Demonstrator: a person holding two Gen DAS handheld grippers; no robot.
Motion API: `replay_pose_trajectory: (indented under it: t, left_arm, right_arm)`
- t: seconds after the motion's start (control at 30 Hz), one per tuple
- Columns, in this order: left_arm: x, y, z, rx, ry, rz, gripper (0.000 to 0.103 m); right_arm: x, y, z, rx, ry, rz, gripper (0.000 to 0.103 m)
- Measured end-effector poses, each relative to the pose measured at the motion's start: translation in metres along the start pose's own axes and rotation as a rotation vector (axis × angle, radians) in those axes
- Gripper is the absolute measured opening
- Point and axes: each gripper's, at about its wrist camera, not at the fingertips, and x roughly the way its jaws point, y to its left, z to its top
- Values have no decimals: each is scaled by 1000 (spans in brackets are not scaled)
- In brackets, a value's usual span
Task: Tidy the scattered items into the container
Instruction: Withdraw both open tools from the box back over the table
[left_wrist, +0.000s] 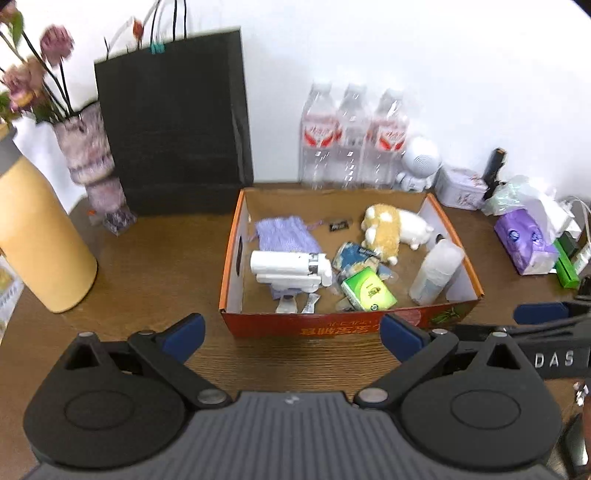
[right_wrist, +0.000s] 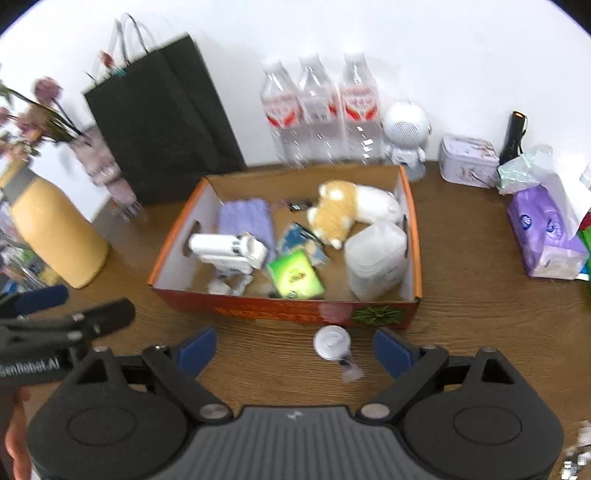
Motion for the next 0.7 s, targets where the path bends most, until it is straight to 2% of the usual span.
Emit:
replay_pose_trajectory:
  t: [0.1, 0.2, 0.3, 0.37, 0.5, 0.6, 0.7]
  left_arm:
    - [-13, -8, -31, 59, -101, 35, 103]
    - [-23, -12, -72, 62, -192, 76, 103]
    - [-29, -14, -133, 26, -288, 122, 103]
    - [-28, -15, -169, 15, -320, 116, 103]
    - [-11, -15, -209, -12, -218, 56, 103]
    - [5, -17, -223, 46, -185, 86, 103]
    - [19, -11, -231, 23, -119, 73, 103]
  right_arm:
    - [-5, 1, -29, -14, -85, -38, 92]
    - [-12, 0, -70, -49, -184, -36, 94]
    - [-14, -4, -125, -49, -284, -46, 96]
    - [-10, -5, -162, -44, -332, -77, 97]
    - [1, -3, -204, -82, -328, -102, 97]
    - [11, -7, -218, -46, -303, -97, 97]
    - [20, -4, -224, -57, -293, -110, 97]
